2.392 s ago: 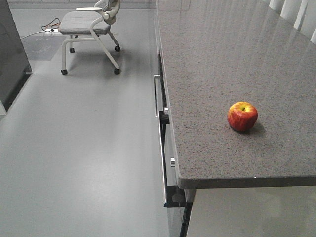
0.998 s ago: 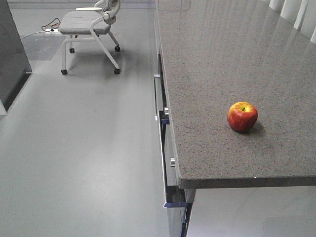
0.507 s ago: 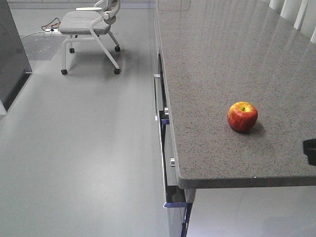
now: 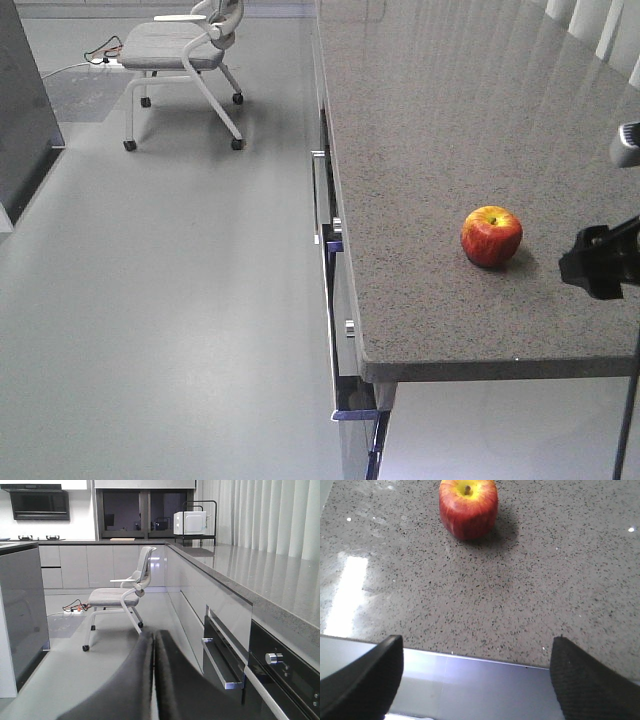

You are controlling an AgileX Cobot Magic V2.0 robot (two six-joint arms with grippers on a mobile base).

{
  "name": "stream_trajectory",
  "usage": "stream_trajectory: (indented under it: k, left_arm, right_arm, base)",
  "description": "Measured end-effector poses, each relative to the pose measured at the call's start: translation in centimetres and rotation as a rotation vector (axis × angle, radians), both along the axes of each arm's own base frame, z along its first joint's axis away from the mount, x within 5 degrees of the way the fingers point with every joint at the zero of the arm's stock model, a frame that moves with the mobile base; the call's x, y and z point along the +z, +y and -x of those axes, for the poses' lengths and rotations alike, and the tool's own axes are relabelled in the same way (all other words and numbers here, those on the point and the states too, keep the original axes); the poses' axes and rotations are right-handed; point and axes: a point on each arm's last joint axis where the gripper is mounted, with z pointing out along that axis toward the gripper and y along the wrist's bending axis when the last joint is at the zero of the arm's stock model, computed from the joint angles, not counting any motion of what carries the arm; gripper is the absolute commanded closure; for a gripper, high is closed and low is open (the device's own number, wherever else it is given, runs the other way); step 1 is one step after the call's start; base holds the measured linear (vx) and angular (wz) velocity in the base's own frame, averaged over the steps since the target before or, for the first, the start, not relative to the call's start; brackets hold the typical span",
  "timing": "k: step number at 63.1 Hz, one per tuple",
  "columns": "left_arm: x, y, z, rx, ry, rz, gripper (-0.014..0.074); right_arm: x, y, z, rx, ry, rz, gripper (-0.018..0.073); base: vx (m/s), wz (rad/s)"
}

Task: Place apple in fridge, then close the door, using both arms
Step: 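Reach the right gripper forward toward the apple on the countertop, then close the right gripper around the apple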

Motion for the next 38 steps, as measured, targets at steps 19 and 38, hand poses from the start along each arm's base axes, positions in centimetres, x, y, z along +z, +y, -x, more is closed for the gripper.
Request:
stream_trajectory:
  k: [19, 38]
  left_arm:
    - [0.0, 0.0, 0.0, 0.0, 0.0, 0.0, 0.0603]
    - [0.0, 0.0, 0.0, 0.0, 0.0, 0.0, 0.0603]
  right_arm:
    - [-1.3, 0.7, -4.7, 0.021, 0.067, -0.05, -0.0028]
    - [-3.5, 1.0, -9.3, 0.061, 0.121, -0.025, -0.0065]
  base:
    - [0.0, 0.0]
    - [0.0, 0.0]
